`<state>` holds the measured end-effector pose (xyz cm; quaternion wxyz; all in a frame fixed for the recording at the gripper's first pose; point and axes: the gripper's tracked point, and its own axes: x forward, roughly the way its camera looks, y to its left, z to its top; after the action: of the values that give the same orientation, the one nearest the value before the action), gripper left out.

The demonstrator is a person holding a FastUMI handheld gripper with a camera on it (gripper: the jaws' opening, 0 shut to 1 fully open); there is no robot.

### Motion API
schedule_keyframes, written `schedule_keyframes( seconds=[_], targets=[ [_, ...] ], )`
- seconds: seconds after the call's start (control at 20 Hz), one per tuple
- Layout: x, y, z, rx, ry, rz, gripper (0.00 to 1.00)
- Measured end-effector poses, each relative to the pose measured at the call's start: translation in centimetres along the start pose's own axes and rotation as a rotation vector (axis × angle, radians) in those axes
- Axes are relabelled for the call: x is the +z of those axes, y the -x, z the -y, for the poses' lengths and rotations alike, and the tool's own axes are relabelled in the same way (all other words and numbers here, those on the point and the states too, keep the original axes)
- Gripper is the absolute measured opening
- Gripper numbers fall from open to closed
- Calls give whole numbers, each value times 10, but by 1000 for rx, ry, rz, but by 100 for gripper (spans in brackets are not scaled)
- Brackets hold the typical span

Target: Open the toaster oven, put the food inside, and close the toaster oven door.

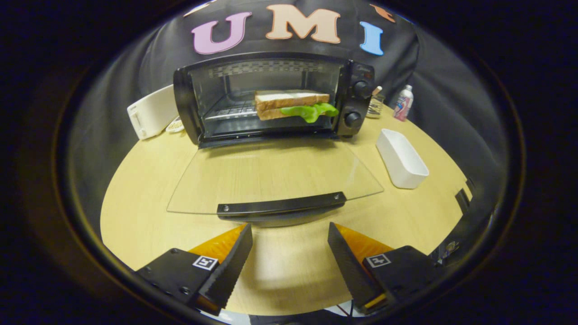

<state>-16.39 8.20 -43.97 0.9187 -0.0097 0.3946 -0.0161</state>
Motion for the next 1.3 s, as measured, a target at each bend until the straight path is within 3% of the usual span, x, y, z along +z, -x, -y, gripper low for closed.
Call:
schedule_keyframes(
  seconds=[0.5, 0.9, 1.3],
  targets=[
    [18, 0, -12, 48, -12, 36, 100],
    [107, 23, -28, 111, -87, 223, 100],
    [173, 21, -39, 142, -119, 320, 100]
  ],
)
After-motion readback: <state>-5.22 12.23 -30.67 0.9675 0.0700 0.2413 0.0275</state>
